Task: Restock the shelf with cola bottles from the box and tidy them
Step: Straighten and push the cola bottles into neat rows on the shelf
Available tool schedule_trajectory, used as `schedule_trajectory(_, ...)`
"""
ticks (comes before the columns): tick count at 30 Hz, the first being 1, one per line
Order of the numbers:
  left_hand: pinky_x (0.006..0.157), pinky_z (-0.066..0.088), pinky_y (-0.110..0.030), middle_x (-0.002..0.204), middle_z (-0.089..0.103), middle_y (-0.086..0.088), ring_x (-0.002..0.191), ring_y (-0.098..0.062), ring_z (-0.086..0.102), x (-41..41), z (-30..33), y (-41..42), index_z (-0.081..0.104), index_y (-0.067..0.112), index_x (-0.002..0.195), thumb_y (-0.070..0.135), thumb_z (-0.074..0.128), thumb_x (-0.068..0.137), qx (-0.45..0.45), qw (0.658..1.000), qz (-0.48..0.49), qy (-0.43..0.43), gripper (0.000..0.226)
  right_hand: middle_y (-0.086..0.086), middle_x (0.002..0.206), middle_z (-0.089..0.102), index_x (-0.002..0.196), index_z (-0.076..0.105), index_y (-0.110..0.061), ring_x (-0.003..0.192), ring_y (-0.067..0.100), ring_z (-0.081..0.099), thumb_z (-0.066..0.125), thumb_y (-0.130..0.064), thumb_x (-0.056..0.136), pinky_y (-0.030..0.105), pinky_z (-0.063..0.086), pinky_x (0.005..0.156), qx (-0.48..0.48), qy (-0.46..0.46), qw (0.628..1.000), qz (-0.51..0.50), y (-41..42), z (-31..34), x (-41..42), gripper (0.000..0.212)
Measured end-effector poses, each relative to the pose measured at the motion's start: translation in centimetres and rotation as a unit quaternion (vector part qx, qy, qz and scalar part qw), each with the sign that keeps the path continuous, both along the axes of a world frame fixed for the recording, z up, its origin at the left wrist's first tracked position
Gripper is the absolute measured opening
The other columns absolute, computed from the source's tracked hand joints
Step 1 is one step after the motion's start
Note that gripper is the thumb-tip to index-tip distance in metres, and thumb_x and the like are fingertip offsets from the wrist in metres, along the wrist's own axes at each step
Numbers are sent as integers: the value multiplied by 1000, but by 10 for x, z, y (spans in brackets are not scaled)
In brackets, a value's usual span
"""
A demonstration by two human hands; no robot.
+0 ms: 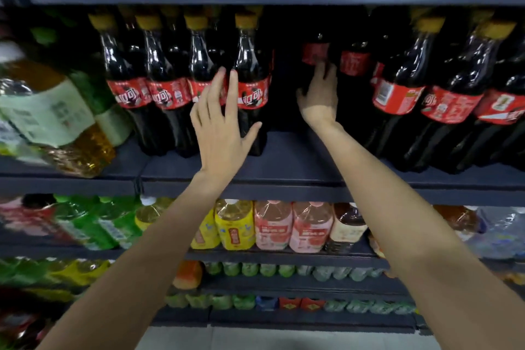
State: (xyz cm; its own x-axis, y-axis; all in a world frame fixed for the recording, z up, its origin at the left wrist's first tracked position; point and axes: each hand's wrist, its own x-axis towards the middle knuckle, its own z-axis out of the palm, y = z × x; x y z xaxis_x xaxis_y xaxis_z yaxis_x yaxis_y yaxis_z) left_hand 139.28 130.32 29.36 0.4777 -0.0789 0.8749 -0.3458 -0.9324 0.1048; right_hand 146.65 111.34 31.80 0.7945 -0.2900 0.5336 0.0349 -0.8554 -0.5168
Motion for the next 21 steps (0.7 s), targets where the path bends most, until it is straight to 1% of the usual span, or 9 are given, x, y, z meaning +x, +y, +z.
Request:
schedule_trajectory(3, 107, 23, -45, 148, 39, -12, 136, -24, 24, 12, -8, -1, 27, 14, 146, 57, 66, 77, 13, 999, 24, -29, 90, 21, 155, 8, 148, 20, -16, 134, 39, 30, 57, -13, 88, 43, 46, 91, -30, 2, 999, -14, 0, -2, 22, 71)
schedule_trajectory(6, 110, 21, -46, 149, 38, -11, 139, -24, 23, 14, -16, -9, 27, 13, 146, 58, 67, 77, -3, 999, 26, -39, 91, 23, 155, -3, 147, 23, -31, 129, 43, 34, 55, -11, 89, 45, 47, 88, -30, 17, 999, 16, -4, -9, 39, 70)
schedule_trajectory(9, 110, 22, -46, 149, 38, -12, 139, -24, 22, 18, -18, -10, 26, 13, 146, 54, 69, 77, -18, 999, 16, -48, 91, 22, 151, 4, 143, 28, -35, 118, 45, 44, 53, -11, 90, 46, 48, 89, -13, 13, 999, 37, -11, -10, 48, 63)
schedule_trajectory(11, 110, 21, -46, 149, 37, -11, 139, -24, 22, 19, -17, -9, 26, 14, 146, 53, 70, 77, -24, 998, 11, -51, 90, 22, 146, 12, 141, 31, -34, 113, 44, 46, 49, -10, 90, 48, 48, 90, -31, -1, 998, 49, -15, -8, 48, 59)
schedule_trajectory(15, 111, 19, -45, 150, 36, -11, 140, -24, 21, 18, -19, -12, 26, 14, 146, 50, 71, 77, -40, 998, 7, -57, 90, 17, 142, 21, 139, 34, -36, 108, 41, 54, 50, -7, 87, 43, 50, 80, -88, -38, 992, 87, -10, -11, 31, 62)
schedule_trajectory(17, 112, 17, -44, 150, 36, -11, 140, -24, 21, 19, -18, -14, 27, 13, 146, 49, 71, 76, -42, 997, 8, -58, 90, 15, 145, 19, 141, 32, -35, 109, 37, 54, 51, -4, 87, 37, 48, 82, -60, -30, 988, 141, -10, -14, 24, 65)
schedule_trajectory(19, 112, 16, -43, 150, 35, -12, 140, -24, 20, 19, -18, -14, 27, 12, 146, 48, 71, 76, -45, 997, 7, -60, 90, 13, 145, 22, 140, 30, -26, 119, 29, 47, 52, 2, 86, 30, 43, 94, 15, -21, 972, 235, -15, -15, 23, 65)
schedule_trajectory(20, 112, 15, -42, 150, 35, -12, 140, -24, 20, 19, -18, -14, 27, 12, 146, 47, 71, 77, -46, 997, 5, -59, 89, 12, 142, 27, 137, 30, -21, 123, 24, 42, 55, 4, 84, 27, 39, 101, 53, -30, 961, 270, -18, -14, 24, 63)
schedule_trajectory(21, 113, 15, -42, 150, 35, -12, 140, -24, 19, 18, -18, -14, 27, 12, 146, 47, 71, 77, -47, 997, 3, -58, 89, 10, 136, 32, 130, 30, -18, 123, 21, 41, 60, 2, 81, 23, 37, 103, 87, -49, 953, 286, -21, -14, 26, 60)
